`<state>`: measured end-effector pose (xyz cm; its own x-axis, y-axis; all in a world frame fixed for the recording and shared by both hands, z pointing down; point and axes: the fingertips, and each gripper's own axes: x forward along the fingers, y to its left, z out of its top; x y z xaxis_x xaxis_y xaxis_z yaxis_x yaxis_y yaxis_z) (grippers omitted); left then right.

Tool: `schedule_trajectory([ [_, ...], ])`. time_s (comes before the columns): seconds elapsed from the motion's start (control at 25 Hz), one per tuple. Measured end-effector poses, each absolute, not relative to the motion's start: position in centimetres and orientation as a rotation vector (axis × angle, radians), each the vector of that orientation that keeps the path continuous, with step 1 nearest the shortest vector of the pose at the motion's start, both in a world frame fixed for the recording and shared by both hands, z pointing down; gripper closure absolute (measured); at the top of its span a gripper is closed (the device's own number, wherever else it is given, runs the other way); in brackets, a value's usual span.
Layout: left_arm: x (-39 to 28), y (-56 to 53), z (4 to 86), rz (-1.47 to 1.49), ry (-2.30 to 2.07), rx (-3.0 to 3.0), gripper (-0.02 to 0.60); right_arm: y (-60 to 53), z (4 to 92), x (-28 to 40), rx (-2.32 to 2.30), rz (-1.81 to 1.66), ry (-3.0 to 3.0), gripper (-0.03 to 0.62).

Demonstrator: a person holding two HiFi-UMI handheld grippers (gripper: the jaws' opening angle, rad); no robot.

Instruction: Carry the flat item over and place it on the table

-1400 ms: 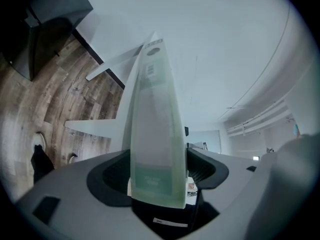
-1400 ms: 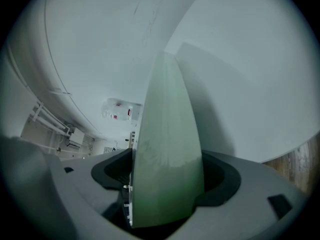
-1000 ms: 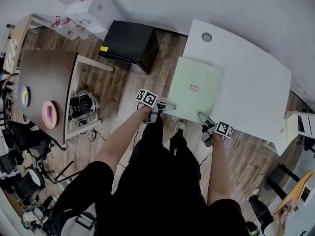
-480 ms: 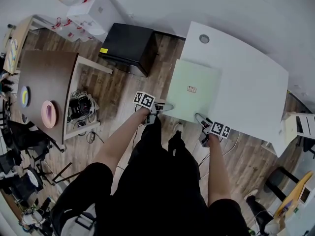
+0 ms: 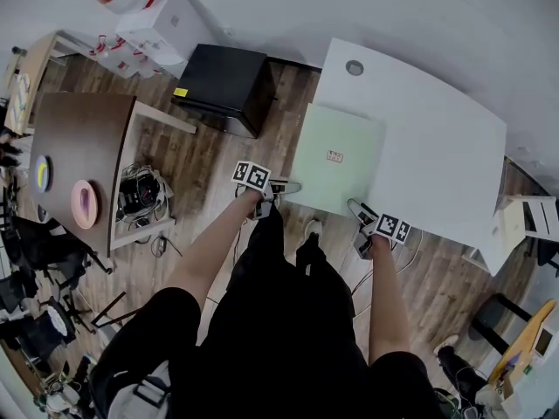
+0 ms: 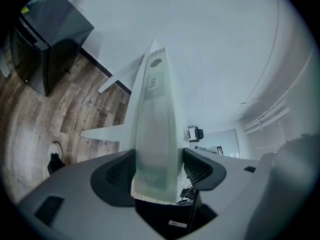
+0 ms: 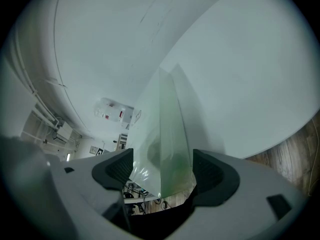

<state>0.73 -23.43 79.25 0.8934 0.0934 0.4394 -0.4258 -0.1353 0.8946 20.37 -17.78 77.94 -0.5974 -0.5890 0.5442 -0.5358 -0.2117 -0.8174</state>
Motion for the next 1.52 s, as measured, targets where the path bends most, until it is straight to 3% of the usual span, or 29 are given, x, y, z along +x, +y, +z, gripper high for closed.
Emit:
schedule_trajectory([
  [1.12, -0.7, -25.0, 78.9, 0.526, -0.592, 1.824, 0.192, -16.5, 77.0, 19.4, -1.35, -1.896, 2.122, 0.241],
  [1.52, -2.6, -25.4, 73.2, 0.313, -0.839, 1.952, 0.192, -17.0, 73.6, 21.1, -1.499, -1.637, 2.312, 0.241],
])
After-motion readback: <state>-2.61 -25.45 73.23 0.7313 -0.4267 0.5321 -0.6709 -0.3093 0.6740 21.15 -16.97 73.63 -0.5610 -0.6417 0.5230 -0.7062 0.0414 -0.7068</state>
